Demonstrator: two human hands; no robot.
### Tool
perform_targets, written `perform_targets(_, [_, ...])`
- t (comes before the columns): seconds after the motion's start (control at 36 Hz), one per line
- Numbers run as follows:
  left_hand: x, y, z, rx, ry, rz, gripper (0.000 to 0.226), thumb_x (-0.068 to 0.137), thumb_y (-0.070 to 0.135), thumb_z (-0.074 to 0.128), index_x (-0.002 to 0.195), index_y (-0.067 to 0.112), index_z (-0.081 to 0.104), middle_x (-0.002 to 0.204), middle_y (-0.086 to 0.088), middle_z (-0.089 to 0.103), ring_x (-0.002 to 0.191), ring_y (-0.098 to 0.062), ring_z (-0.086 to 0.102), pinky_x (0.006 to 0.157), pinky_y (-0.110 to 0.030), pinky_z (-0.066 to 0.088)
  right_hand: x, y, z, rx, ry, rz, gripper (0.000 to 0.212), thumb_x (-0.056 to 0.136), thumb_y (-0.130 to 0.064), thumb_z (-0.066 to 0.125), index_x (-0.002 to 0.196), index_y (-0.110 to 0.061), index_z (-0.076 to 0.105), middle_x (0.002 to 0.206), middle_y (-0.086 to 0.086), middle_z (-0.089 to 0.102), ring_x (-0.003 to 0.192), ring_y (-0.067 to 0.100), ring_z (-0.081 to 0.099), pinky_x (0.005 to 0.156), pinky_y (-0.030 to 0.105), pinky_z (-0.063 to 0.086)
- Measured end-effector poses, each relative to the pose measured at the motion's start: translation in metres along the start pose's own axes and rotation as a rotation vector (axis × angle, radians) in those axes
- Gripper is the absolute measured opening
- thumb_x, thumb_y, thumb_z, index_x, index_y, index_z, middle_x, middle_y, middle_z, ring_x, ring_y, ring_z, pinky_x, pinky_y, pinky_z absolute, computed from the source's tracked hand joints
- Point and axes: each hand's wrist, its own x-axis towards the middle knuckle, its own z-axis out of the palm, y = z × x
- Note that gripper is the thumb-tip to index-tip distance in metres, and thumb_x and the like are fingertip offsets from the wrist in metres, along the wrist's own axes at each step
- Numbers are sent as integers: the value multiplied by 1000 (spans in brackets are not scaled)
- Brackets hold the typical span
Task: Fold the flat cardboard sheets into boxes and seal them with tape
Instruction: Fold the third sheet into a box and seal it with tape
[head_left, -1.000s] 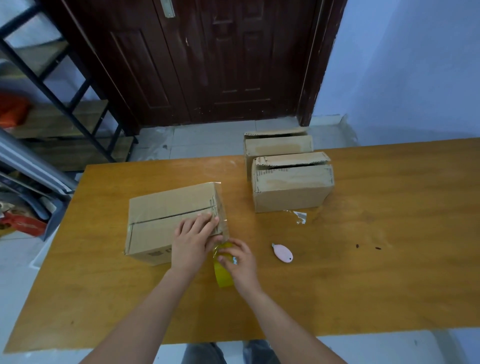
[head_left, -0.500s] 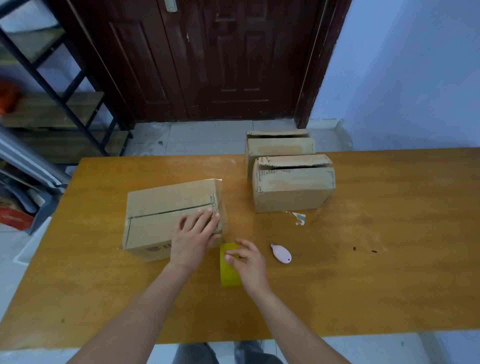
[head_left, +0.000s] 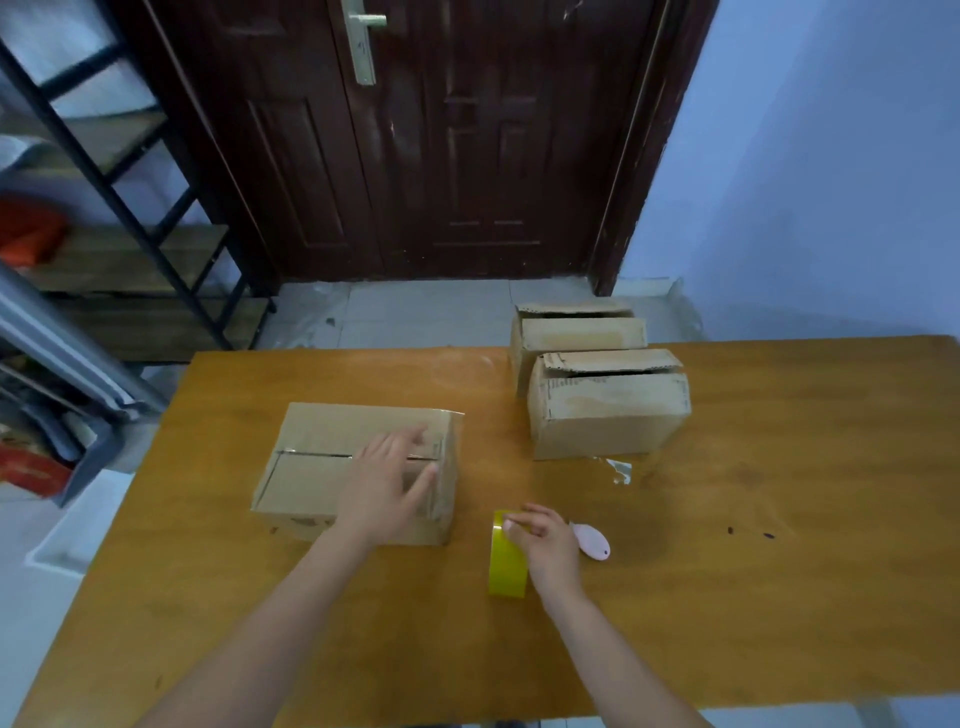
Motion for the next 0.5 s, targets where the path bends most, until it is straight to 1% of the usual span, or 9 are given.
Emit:
perform_targets(0.06, [18, 4, -1, 48, -74, -69, 73, 80, 56, 36, 142, 16, 36, 137, 0, 48, 128, -22, 40, 105, -39, 32, 0, -3, 3, -6, 9, 9, 27, 79, -7, 72, 71, -31, 67, 108, -1, 54, 98, 15, 54, 76, 20, 41])
perform_targets(0.08, [26, 2, 2, 70, -166, -93, 78, 80, 54, 40, 147, 17, 26, 148, -1, 35, 137, -22, 28, 111, -41, 25, 0, -4, 3, -20, 8, 12, 27, 79, -7, 72, 70, -32, 66, 107, -1, 54, 98, 15, 53, 74, 17, 41])
perform_targets(0.14, [39, -2, 8, 137, -340, -104, 88, 76, 56, 39, 151, 17, 13, 157, -1, 16, 144, -21, 10, 117, -39, 11, -1, -4, 4, -44, 14, 16, 28, 79, -8, 73, 69, -34, 65, 106, -4, 53, 99, 15, 53, 75, 17, 41])
perform_targets(0.17, [45, -3, 13, 184, -376, -94, 92, 71, 58, 36, 150, 16, 15, 156, -3, 17, 144, -21, 9, 117, -38, 7, -1, -4, 5, -46, 25, 19, 28, 79, -9, 73, 69, -34, 65, 106, -4, 53, 100, 16, 54, 77, 20, 42])
perform_targets(0.22, [54, -3, 19, 227, -351, -88, 89, 66, 57, 40, 142, 13, 31, 148, -7, 32, 140, -24, 20, 115, -38, 7, -2, -5, 6, -54, 46, 28, 28, 78, -8, 74, 69, -33, 65, 109, -1, 53, 102, 18, 55, 81, 24, 42])
perform_targets(0.28, [61, -1, 24, 227, -295, -92, 65, 73, 48, 56, 127, 14, 43, 132, -6, 45, 129, -26, 32, 111, -39, 14, -4, -6, 7, -57, 50, 44, 27, 78, -8, 73, 69, -32, 66, 110, -1, 53, 102, 18, 55, 80, 23, 42])
perform_targets(0.36, [68, 3, 27, 270, -257, -131, 42, 79, 40, 59, 113, 20, 45, 120, 0, 50, 119, -23, 38, 103, -36, 21, -6, -8, 9, -59, 66, 60, 26, 78, -7, 73, 69, -30, 67, 112, -1, 53, 97, 14, 56, 79, 20, 42])
perform_targets(0.44, [76, 6, 29, 297, -242, -184, 32, 82, 38, 55, 108, 22, 47, 118, 2, 52, 116, -22, 40, 96, -36, 23, -6, -8, 11, -71, 63, 71, 23, 79, -7, 73, 69, -27, 68, 113, -1, 54, 90, 4, 55, 73, 12, 42])
perform_targets(0.5, [82, 7, 31, 322, -249, -193, 28, 84, 37, 53, 107, 23, 48, 118, 2, 54, 115, -22, 41, 95, -37, 24, -5, -7, 13, -71, 67, 79, 23, 79, -7, 73, 69, -27, 68, 113, -2, 53, 90, 4, 55, 73, 11, 41])
